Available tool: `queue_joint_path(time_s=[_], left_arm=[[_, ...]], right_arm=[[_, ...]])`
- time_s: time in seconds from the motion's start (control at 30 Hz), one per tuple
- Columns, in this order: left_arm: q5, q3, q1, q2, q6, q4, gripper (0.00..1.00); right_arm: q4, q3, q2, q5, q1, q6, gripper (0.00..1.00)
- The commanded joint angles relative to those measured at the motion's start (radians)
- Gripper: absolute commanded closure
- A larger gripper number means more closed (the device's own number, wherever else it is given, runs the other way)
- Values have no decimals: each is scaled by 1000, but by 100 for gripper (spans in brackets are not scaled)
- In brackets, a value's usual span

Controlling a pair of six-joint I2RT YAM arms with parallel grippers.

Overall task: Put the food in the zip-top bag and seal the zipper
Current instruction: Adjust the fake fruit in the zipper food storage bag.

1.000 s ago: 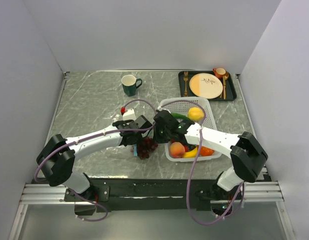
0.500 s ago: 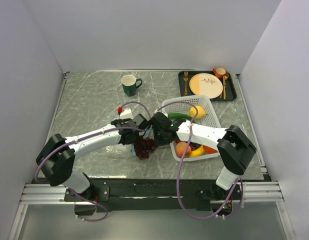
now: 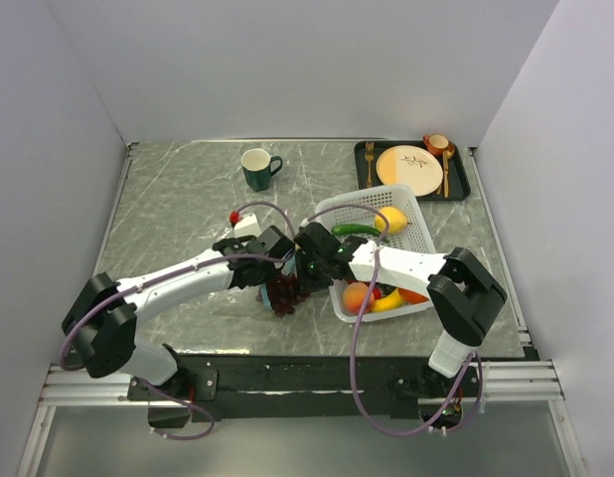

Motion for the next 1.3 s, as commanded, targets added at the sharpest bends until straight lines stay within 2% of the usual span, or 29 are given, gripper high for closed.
queue_joint_path(time_s=[0.0, 0.4, 0.6, 0.87, 1.03, 1.27], left_arm=[[-30, -9, 7, -80, -41, 23, 99], [-11, -92, 76, -129, -81, 25, 99], [-4, -157, 157, -186, -85, 26, 99], [6, -184, 185, -208, -64, 37, 99], [23, -181, 185, -214, -48, 49, 99], [25, -181, 185, -240, -44, 43, 99]], right_arm=[[42, -34, -43, 34, 11, 39, 66], [16, 1, -112, 67, 9, 45, 59], [6, 12, -102, 66, 15, 45, 60], [-27, 28, -96, 51, 47, 48, 66], [-9, 24, -28, 47, 63, 51, 66], [19, 114, 88, 54, 61, 33, 66]])
